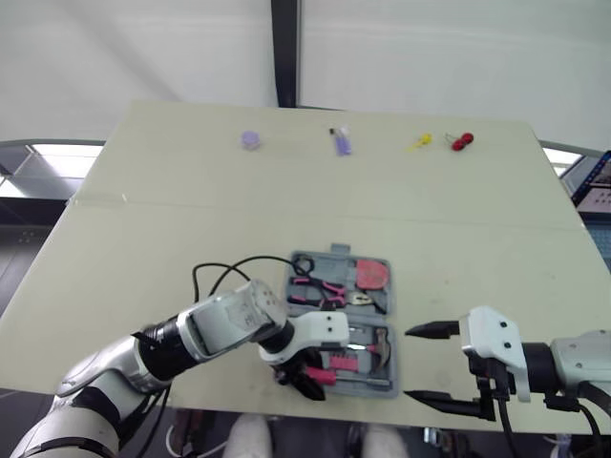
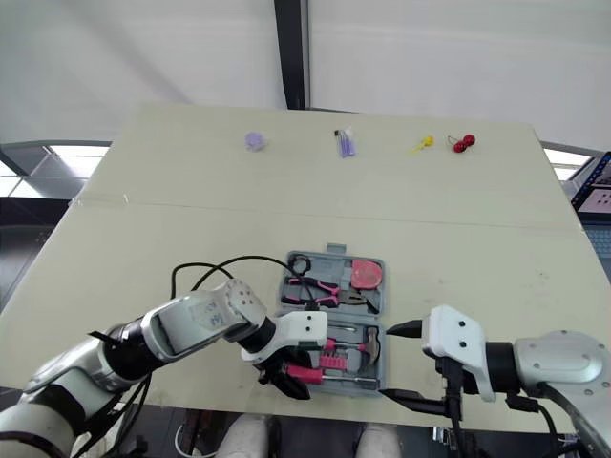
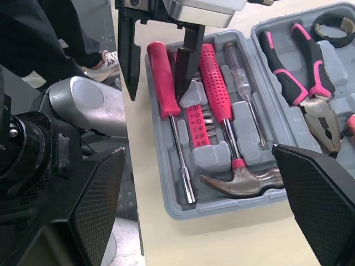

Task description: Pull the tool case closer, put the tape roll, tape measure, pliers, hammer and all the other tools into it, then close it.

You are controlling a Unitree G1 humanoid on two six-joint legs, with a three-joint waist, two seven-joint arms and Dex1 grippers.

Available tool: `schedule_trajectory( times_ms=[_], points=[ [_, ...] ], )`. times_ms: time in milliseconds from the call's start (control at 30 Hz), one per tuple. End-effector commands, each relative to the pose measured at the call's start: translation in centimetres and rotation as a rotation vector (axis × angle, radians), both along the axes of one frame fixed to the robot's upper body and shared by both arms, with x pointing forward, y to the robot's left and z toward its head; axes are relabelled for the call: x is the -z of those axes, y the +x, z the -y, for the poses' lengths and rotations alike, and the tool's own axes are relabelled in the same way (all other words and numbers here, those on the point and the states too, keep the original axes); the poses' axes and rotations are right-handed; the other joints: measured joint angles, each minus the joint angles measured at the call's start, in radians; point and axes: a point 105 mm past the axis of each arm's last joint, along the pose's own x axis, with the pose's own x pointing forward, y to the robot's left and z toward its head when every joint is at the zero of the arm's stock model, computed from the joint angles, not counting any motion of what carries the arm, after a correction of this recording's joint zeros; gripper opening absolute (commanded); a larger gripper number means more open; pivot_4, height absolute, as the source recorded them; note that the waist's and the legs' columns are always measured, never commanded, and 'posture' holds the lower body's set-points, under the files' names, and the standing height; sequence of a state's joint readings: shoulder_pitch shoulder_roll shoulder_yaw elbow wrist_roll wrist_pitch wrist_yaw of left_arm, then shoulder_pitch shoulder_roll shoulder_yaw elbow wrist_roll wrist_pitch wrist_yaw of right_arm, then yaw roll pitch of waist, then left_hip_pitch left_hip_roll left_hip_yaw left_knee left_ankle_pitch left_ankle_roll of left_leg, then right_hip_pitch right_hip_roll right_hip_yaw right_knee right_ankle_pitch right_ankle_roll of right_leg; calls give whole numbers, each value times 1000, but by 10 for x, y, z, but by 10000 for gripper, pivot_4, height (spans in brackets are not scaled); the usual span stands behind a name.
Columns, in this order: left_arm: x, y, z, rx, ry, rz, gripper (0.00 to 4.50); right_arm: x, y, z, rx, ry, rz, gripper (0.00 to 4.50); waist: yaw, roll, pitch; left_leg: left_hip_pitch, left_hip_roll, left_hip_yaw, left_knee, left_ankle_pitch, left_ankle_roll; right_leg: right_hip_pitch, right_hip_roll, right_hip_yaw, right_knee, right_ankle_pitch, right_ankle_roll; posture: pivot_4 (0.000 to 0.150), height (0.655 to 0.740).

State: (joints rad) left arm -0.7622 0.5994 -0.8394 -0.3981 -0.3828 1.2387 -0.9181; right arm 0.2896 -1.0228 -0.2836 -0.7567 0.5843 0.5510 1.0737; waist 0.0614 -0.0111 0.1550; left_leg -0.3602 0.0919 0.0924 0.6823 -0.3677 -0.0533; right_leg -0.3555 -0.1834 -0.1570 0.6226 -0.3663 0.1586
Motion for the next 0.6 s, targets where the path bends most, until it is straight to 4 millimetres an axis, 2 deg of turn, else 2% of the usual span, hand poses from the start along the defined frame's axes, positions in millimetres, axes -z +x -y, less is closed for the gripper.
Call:
schedule_trajectory(
  times_ms=[33,167,300,367,467,600],
  points=[
    [-7,-7,2,21,-31,-6,28491,-8,-4,-4,-23,10,23,45000,0,0,0,0,0,0,0,0,0,0,0,0,0,0,0,1500,7400],
    [-17,-2,-2,-4,-62,-6,28491,-10,-5,-4,-21,10,21,45000,0,0,0,0,0,0,0,0,0,0,0,0,0,0,0,1500,7400],
    [-34,13,-5,-20,-214,41,28491,-13,-2,0,-10,8,23,45000,-1,0,0,0,0,0,0,0,0,0,0,0,0,0,0,1500,7400],
    [-35,17,-9,-30,-254,60,28491,-13,-1,0,-9,6,23,45000,-3,0,0,0,0,0,0,0,0,0,0,0,0,0,0,1500,7400],
    [-35,15,-15,-19,-297,60,28491,-14,0,1,-9,4,22,45000,-5,0,0,0,0,0,0,0,0,0,0,0,0,0,0,1500,7400],
    [-39,7,-17,48,-459,75,28491,-15,1,2,-8,0,25,45000,-6,0,0,0,0,0,0,0,0,0,0,0,0,0,0,1500,7400]
  ],
)
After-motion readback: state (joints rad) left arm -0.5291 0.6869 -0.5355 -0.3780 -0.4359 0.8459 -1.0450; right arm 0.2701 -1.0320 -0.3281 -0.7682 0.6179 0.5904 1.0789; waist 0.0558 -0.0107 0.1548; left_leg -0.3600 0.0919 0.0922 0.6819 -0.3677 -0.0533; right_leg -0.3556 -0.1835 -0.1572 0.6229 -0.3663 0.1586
